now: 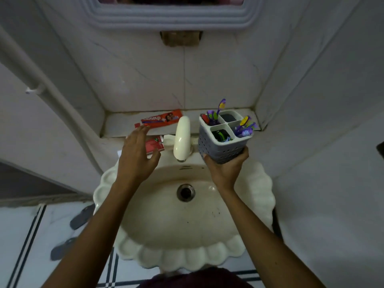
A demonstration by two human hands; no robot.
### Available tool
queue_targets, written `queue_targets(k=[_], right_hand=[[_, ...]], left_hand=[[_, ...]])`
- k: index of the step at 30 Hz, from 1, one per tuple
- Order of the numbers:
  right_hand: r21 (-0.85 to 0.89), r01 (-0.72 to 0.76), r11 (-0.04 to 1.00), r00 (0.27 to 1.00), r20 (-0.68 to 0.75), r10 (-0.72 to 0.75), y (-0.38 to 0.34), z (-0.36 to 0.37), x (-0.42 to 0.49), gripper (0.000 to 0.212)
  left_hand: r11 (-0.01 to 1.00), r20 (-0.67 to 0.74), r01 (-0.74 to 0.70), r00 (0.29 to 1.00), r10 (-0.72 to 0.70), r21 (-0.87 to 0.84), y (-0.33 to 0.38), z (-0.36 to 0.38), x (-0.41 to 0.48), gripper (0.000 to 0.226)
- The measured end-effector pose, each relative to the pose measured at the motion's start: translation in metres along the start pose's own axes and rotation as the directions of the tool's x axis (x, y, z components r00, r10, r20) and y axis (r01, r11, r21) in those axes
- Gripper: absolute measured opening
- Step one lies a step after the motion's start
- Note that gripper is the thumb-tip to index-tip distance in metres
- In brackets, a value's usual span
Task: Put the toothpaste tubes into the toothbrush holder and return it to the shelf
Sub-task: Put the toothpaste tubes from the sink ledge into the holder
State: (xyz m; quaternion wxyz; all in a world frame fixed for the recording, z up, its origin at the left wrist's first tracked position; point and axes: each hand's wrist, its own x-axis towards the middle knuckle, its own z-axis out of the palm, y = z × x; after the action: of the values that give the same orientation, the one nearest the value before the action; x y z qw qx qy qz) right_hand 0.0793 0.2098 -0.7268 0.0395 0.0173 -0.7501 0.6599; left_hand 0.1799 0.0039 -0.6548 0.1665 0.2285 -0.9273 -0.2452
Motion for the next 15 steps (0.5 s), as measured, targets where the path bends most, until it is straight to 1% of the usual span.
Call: queue_targets(k=[5, 7, 9, 12, 15], right_hand=[[-0.07, -0.018, 0.997, 0.999, 0.033, 0.021, 0.012, 0.013, 0.002, 0.12], [-0.053, -0.034, 0.998, 0.999, 0.027, 0.035, 0.012, 0.02, 0.003, 0.122], [-0.035, -0.017, 0.999, 1.0, 0.012, 0.018, 0.012, 0.022, 0.003, 0.127], [0.007, 0.013, 1.0, 1.0, -0.01, -0.013, 0.01, 0.023, 0.003, 0.135], [0.036, 0.006, 0.999, 1.0, -0.001, -0.006, 0.009, 0.023, 0.006, 0.137]], left_hand=[[0.999, 0.039, 0.03, 0.999, -0.031, 0.018, -0.013, 0.012, 0.005, 0.068], [0.999, 0.062, 0.031, 0.998, -0.033, 0.04, -0.021, 0.015, 0.007, 0.067], [0.997, 0.084, 0.028, 0.996, -0.034, 0.066, -0.03, 0.02, 0.01, 0.066], [0.986, 0.132, 0.043, 0.989, -0.065, 0.158, -0.047, 0.026, 0.016, 0.066], [0.957, 0.217, 0.071, 0.967, -0.136, 0.283, -0.066, 0.029, 0.023, 0.062]])
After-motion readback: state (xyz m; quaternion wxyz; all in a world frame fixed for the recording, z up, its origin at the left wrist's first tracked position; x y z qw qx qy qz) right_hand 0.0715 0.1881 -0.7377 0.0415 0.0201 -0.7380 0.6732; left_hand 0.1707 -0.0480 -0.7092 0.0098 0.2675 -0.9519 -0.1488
